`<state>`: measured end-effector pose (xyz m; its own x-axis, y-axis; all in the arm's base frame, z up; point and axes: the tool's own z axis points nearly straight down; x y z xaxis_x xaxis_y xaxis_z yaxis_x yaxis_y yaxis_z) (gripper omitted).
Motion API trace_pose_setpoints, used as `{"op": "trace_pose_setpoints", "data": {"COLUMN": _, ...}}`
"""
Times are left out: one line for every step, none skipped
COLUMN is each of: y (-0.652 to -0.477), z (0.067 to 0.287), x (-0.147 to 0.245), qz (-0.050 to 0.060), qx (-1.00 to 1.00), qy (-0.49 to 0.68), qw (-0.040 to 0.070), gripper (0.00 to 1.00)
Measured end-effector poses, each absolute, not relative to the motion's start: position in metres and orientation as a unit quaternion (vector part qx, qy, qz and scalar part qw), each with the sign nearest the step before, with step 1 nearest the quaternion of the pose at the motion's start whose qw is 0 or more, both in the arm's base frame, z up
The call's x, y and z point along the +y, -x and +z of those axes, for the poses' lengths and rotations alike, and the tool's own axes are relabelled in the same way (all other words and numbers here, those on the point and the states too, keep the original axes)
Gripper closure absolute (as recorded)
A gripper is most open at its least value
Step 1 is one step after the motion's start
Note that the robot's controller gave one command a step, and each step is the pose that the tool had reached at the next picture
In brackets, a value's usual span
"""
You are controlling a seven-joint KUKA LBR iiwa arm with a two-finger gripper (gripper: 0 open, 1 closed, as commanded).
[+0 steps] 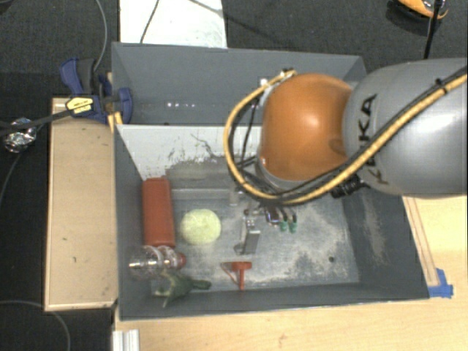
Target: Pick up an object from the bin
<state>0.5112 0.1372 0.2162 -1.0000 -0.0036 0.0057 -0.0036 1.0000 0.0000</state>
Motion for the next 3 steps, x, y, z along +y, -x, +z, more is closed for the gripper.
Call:
{"op": "trace_pose_setpoints", "data": {"y": -0.513, "z": 0.221, "x": 0.136, "qz": -0.001, "qx": -1.000, "qy": 0.001, "qw": -0.001, "gripper": 0.00}}
{"op": "trace_pose_setpoints", "data": {"y": -0.534, "z": 0.166, "x": 0.143, "qz": -0.001, "qx": -1.000, "qy": -0.013, "qw": -0.004, "gripper": 0.00}}
{"op": "trace_pose_setpoints", "data": {"y": -0.553, "z": 0.144, "x": 0.153, "qz": 0.000, "qx": -0.999, "qy": -0.050, "qw": 0.001, "gripper": 0.00}}
